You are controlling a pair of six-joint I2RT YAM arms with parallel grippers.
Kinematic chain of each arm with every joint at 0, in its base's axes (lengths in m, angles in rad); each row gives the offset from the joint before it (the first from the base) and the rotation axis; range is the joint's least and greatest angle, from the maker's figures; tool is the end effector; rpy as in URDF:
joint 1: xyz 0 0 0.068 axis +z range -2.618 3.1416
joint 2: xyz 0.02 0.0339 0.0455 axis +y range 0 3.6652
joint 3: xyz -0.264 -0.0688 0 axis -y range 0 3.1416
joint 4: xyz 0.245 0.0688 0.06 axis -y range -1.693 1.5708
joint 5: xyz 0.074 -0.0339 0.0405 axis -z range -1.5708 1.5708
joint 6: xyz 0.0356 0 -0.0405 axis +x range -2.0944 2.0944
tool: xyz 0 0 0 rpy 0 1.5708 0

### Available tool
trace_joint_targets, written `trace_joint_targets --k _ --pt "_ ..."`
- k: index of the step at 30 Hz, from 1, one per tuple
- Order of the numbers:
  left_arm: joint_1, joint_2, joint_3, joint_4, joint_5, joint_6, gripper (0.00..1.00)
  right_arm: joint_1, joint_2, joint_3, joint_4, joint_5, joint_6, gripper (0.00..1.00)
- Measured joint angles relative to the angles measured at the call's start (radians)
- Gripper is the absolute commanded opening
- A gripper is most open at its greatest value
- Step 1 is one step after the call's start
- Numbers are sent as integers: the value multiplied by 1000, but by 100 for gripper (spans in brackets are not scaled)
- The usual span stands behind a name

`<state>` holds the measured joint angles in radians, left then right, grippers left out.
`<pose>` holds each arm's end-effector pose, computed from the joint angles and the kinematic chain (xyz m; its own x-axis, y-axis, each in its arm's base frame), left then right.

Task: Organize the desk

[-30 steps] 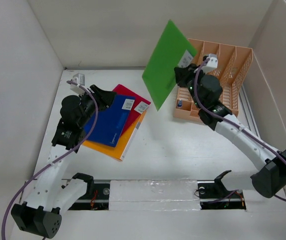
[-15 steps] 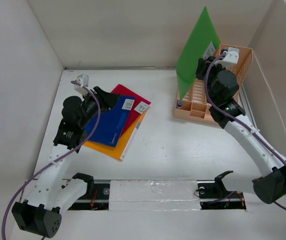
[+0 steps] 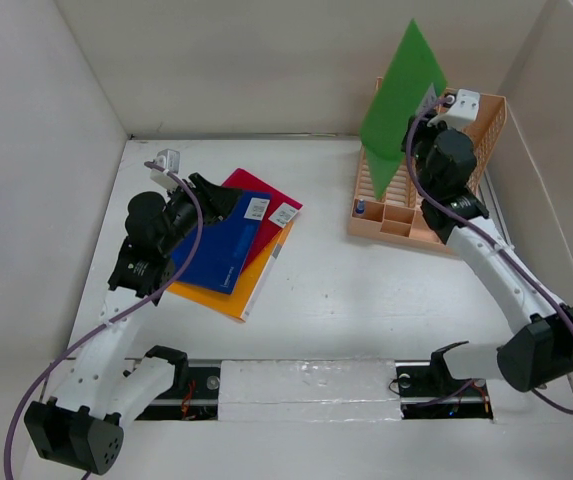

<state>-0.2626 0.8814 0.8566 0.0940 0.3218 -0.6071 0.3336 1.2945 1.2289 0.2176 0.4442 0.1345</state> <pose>0.1960 -0.0644 0.3786 -0.2595 -0.4907 -0.8318 0.4906 0.6749 -0.5512 0.2897 0.0842 0.4274 0.1559 0.1822 -0.9708 0.0856 0.9767 0.1970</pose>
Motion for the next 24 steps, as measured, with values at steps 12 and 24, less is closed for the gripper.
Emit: trace_joint_targets --k 12,24 --pt "0 10 0 2 6 0 37 -9 -167 -71 -26 -42 32 0" --pt "0 11 0 7 11 0 37 -48 -145 -85 -16 -95 49 0"
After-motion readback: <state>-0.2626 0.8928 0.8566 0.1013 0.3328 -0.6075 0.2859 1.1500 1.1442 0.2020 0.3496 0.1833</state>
